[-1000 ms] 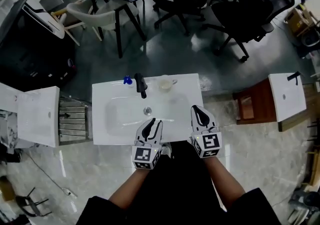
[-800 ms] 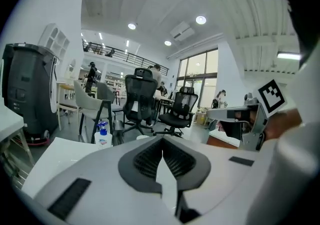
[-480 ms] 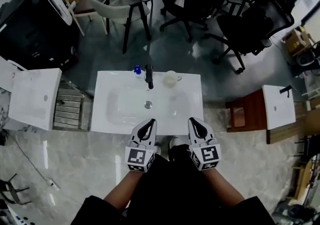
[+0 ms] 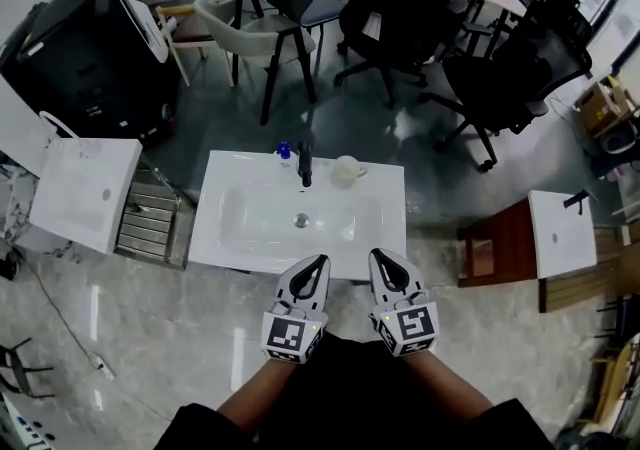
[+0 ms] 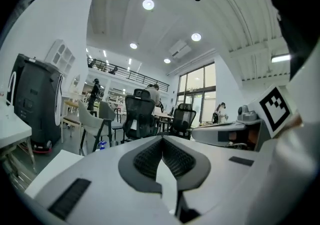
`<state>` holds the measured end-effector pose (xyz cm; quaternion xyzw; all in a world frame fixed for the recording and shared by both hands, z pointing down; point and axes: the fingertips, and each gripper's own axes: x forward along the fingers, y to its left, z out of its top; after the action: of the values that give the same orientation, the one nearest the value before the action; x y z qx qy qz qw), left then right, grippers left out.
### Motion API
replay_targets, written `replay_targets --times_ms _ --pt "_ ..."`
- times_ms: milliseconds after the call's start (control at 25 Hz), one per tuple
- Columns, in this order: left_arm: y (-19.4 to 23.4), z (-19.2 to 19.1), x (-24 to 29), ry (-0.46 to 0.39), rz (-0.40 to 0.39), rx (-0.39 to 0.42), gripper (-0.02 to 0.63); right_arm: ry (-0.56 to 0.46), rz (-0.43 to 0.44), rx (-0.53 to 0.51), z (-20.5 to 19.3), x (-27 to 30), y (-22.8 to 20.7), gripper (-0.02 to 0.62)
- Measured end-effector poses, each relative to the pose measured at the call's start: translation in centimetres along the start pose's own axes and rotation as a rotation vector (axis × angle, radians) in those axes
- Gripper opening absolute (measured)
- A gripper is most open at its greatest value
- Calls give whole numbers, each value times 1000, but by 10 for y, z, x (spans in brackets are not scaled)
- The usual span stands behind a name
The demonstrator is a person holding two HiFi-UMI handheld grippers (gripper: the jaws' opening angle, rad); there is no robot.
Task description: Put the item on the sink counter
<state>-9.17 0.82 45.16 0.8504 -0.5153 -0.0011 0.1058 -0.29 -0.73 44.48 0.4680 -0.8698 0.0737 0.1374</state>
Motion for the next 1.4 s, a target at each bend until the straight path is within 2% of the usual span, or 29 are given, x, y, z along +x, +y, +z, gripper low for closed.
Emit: replay_targets --times_ms 240,440,760,1040,1400 --pt "-79 5 -2 41 23 16 15 -33 -18 54 -2 -69 -26 31" --pt "-148 -5 -5 55 56 75 15 -77 -37 82 -19 -135 -51 31" --pt "-220 -15 -26 40 61 107 15 -107 -78 96 -55 -216 -75 31" --pt "-222 -28 -55 23 54 81 15 -126 -77 77 -59 -237 -74 30" --pt "-162 -13 -80 38 82 66 15 -108 -56 53 -40 -209 -27 31"
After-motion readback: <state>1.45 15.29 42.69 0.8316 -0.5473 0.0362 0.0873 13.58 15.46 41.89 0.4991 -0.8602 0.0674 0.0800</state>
